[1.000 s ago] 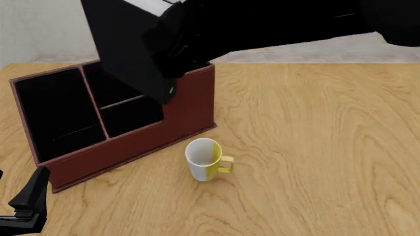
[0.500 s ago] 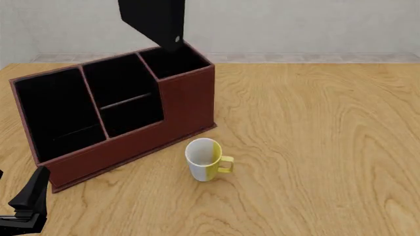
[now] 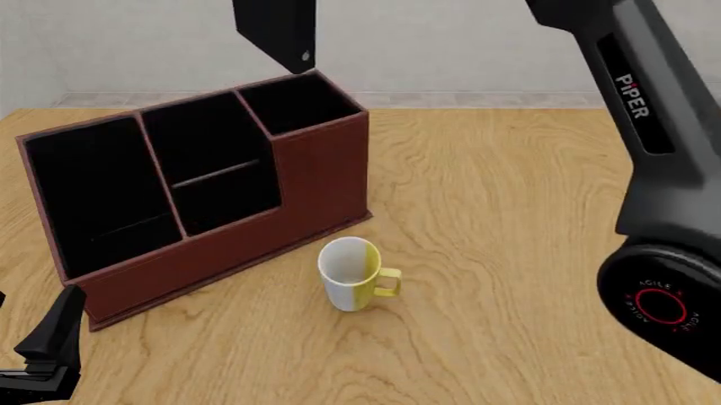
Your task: Pick up the book and place it in the right compartment of the caddy.
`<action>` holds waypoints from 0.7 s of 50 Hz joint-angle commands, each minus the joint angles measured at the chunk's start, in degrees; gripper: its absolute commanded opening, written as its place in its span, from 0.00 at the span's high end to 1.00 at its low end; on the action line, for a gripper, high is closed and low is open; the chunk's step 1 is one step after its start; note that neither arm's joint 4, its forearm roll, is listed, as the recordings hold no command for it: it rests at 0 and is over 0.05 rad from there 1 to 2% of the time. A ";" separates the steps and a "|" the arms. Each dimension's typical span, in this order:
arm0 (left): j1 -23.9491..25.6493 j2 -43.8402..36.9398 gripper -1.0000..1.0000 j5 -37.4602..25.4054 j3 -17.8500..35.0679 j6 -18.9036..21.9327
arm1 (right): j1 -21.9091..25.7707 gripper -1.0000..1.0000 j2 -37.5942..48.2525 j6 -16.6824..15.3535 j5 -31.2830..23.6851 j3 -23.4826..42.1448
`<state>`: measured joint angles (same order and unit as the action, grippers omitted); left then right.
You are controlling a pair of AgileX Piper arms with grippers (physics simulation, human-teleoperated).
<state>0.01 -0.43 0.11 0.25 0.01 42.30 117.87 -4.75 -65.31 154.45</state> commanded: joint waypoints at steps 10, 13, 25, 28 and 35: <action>-0.01 0.00 0.00 0.00 0.00 -0.01 | -3.19 1.00 8.21 5.21 0.21 7.57; 0.00 0.00 0.00 0.00 0.00 0.01 | -3.88 1.00 8.70 5.49 0.75 7.52; 0.00 0.01 0.00 0.00 0.00 0.02 | -5.76 1.00 11.71 7.68 1.81 7.69; 0.00 0.00 0.00 0.00 0.00 0.00 | -5.88 1.00 12.44 8.80 2.18 7.71; -0.01 -0.01 0.00 0.00 0.00 0.00 | -5.90 1.00 14.67 9.64 2.60 7.69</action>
<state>0.01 -0.43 0.11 0.25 0.01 36.92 130.47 1.93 -63.66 161.35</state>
